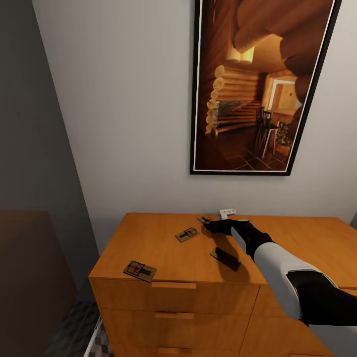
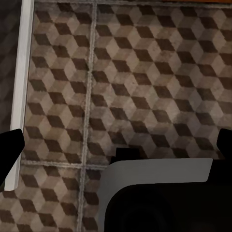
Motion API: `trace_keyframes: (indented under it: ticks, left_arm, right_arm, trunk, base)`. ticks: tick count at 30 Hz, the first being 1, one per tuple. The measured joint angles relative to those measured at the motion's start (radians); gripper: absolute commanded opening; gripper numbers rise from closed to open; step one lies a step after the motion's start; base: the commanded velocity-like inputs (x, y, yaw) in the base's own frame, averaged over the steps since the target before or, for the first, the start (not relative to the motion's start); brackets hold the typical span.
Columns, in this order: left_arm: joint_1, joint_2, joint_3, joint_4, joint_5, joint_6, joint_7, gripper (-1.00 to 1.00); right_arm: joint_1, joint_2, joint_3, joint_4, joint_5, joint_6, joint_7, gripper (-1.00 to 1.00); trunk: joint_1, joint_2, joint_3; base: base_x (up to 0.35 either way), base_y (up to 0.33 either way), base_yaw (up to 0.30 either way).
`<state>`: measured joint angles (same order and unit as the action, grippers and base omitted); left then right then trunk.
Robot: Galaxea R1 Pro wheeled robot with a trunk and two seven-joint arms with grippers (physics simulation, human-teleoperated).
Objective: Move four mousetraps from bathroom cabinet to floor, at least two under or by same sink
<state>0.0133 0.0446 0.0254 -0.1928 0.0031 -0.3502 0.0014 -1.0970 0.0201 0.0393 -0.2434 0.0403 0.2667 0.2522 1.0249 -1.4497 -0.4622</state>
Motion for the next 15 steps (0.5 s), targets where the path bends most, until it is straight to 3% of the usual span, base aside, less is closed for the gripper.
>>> trace_keyframes:
  ticks: [5, 6, 15]
  left_arm:
    - [0.0, 0.0, 0.0, 0.0, 0.0, 0.0, 0.0, 1.0]
    - [0.0, 0.0, 0.0, 0.001, 0.0, 0.0, 0.0, 1.0]
    - [0.0, 0.0, 0.0, 0.001, 0.0, 0.0, 0.0, 1.0]
  right_arm:
    - [0.0, 0.0, 0.0, 0.0, 0.0, 0.0, 0.0, 1.0]
    - [0.0, 0.0, 0.0, 0.0, 0.0, 0.0, 0.0, -1.0]
    - [0.0, 0.0, -0.001, 0.0, -0.008, 0.0, 0.003, -1.0]
  trunk:
    - [0.0, 0.0, 0.0]
    - [0.0, 0.0, 0.0]
    - [0.0, 0.0, 0.0]
  base:
    - [0.0, 0.0, 0.0]
    - [0.0, 0.0, 0.0]
    - [0.0, 0.0, 0.0]
